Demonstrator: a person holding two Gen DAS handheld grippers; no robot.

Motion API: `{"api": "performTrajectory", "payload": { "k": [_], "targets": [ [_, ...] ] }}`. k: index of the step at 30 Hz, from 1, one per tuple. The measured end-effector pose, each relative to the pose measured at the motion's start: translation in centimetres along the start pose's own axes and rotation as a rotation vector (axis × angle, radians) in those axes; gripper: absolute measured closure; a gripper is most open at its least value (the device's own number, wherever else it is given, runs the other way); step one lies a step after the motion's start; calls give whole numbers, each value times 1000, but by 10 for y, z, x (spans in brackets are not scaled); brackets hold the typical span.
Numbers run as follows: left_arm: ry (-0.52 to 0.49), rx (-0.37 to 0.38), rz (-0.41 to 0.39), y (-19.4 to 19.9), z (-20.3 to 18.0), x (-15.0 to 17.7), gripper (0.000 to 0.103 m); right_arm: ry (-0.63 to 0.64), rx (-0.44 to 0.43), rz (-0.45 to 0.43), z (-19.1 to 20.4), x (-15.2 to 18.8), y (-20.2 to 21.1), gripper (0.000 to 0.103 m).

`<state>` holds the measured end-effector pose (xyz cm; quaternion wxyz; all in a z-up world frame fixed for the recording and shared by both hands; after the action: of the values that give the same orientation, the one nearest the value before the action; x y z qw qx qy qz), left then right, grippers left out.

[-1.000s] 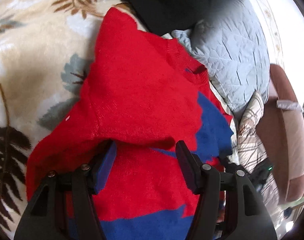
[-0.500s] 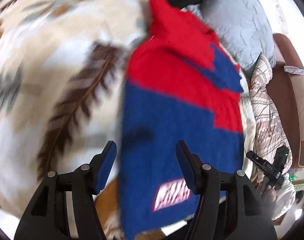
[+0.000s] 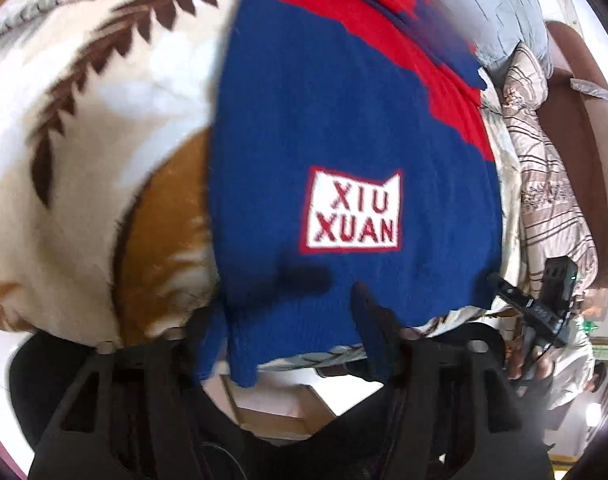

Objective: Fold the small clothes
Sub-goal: 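Grasp the blue hem with both grippers and lift it, then fold the hem up toward the collar with both grippers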

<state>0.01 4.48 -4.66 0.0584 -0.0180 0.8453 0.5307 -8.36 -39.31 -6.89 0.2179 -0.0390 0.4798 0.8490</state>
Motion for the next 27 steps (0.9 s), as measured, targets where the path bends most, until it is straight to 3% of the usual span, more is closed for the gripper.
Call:
{"api": "performTrajectory", "payload": {
  "k": [1,2,3,8,16,23,27],
  "targets": [
    [-8,-31,-2,-1,1,-1,82,14,-2,-2,2,1,-1,80],
    [-11,-48,-7,0,4,-3,91,21,-6,6,3,2,-3,98],
    [3,-35,-7,3,11,-4,96,24,-12,16,4,2,-5,98],
    [100,150,-10,16,22,-9,97,51,-89,-42,14,4,7,99],
    [140,355,-113,43,16,-30,97,24,-260,-193,36,-11,33,99],
    [166,433,-243,60,15,-74,97,-21,-354,-354,44,-48,47,99],
    [171,409,-320,63,15,-113,97,-57,-382,-417,46,-83,43,99]
  ]
}}
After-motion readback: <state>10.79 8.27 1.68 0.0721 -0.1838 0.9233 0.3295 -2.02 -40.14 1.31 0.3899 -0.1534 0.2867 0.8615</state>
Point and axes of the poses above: each gripper's, at about its wrist camera, not at the fingertips, and y roughly against the way its jaws point, z to its left, x to its underside, the point moved 1 cm from there along -y, roughly the way its jaws point, and after that the axes turned 6 degrees about -z, right-handed, at the moved point
